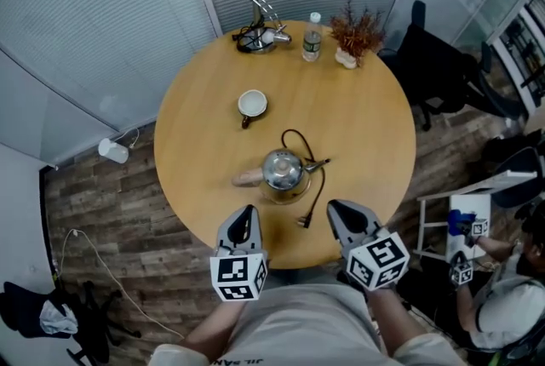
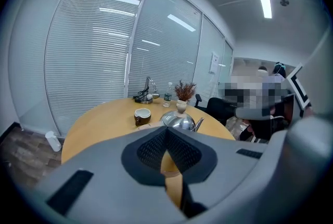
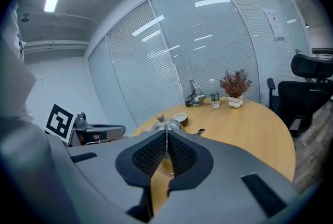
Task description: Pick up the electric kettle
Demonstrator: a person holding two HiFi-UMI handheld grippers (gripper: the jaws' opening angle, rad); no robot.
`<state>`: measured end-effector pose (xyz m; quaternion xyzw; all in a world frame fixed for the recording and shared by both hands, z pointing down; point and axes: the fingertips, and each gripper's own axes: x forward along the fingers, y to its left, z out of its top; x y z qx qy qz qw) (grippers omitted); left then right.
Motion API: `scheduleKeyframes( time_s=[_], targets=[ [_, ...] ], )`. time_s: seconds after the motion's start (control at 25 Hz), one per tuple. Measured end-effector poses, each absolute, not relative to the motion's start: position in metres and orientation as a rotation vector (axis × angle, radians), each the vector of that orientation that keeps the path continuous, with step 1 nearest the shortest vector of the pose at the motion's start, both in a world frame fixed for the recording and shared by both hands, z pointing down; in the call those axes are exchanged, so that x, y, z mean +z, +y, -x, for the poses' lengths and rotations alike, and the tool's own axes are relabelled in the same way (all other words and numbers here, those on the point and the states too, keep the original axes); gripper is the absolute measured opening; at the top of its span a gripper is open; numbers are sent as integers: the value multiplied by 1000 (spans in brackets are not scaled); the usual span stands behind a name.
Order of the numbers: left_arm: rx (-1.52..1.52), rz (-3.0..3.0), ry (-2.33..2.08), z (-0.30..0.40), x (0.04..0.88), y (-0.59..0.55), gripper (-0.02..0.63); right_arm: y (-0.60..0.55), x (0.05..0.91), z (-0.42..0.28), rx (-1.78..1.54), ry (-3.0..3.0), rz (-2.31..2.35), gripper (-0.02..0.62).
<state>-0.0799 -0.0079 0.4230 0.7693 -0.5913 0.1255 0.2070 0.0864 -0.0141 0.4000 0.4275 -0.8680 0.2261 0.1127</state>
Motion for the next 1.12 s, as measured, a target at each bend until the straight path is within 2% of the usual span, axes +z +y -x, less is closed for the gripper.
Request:
scheduleKeyframes(
  time_s=[0.56,0.88,1.12],
  targets=[
    [405,-2087,-1684,99,458,-32,11,-23,430,-81,719,-2491,-1264,34],
    [466,-2006,-1744,119,484,-40,172,-27,442,-76,745,-2484,-1254,32],
    [474,-1935,-1740,131,509,-49,212,-28,452,-74,774,-2469,-1245,32]
  ],
)
